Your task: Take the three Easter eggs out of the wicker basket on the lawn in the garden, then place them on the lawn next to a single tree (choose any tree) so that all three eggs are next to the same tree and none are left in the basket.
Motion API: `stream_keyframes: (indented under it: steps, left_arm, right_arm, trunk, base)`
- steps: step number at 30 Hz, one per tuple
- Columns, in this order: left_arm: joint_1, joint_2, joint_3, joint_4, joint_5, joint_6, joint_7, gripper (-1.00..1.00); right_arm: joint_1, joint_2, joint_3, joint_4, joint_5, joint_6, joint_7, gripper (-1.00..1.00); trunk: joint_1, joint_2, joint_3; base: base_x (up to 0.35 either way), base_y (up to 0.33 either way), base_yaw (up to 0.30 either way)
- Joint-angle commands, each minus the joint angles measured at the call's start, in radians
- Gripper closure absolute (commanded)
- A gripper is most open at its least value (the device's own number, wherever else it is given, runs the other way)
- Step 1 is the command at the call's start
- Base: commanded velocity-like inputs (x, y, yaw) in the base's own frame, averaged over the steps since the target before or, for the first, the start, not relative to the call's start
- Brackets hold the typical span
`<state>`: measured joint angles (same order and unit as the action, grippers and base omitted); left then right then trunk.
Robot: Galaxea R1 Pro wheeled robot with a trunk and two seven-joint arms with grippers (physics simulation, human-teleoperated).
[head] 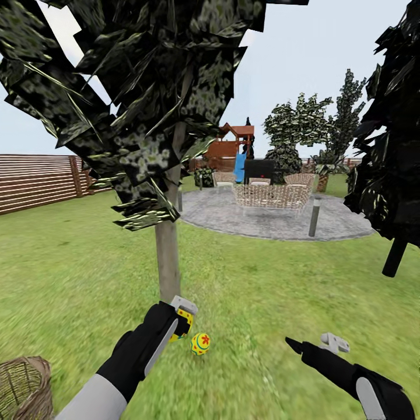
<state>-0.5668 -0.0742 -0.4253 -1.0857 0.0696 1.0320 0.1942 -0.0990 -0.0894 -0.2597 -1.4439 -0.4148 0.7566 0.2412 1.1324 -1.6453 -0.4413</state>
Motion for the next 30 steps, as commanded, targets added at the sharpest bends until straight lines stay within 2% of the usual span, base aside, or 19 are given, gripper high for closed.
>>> stream_keyframes:
  steps: [1,8,17,20,23,26,30]
  left_arm:
    - [0.0,0.001,-0.001,-0.001,0.008,0.0,0.008,1.0]
    - [0.004,0.005,0.003,-0.012,0.001,-0.068,0.014,1.0]
    - [0.001,0.004,0.011,0.003,0.003,-0.077,0.004,1.0]
    - [-0.012,0.002,0.016,0.053,0.013,-0.083,0.003,1.0]
    - [-0.036,0.001,0.071,0.118,0.02,-0.121,0.003,1.0]
    - [-0.045,0.001,0.102,0.137,0.022,-0.138,0.002,1.0]
    - [-0.055,0.001,0.154,0.157,0.068,-0.153,0.006,1.0]
  right_arm:
    - [-0.002,0.0,0.003,0.001,0.003,0.006,-0.003,-1.0]
    - [-0.023,-0.003,0.053,0.026,0.005,0.01,-0.038,-1.0]
    - [-0.03,0.0,0.06,0.036,0.003,0.005,-0.049,-1.0]
    - [-0.03,0.001,0.061,0.036,0.005,0.006,-0.052,-1.0]
    - [-0.03,0.001,0.062,0.035,0.005,0.006,-0.052,-1.0]
    - [-0.03,0.0,0.062,0.035,0.006,0.007,-0.052,-1.0]
    - [-0.03,0.003,0.063,0.036,0.007,0.007,-0.054,-1.0]
  trunk:
    - [0.0,-0.001,-0.001]
    - [0.0,-0.001,-0.001]
    - [0.0,-0.001,-0.001]
    - [0.0,-0.001,-0.001]
    - [0.0,-0.001,-0.001]
    - [0.0,-0.001,-0.001]
    - [0.0,-0.001,-0.001]
  base:
    - [0.0,-0.051,0.0]
    - [0.0,-0.01,0.0]
    - [0.062,0.001,0.0]
    - [0.191,0.056,0.0]
    - [0.228,0.077,0.0]
    - [0.252,0.025,0.0]
    - [0.167,0.005,0.0]
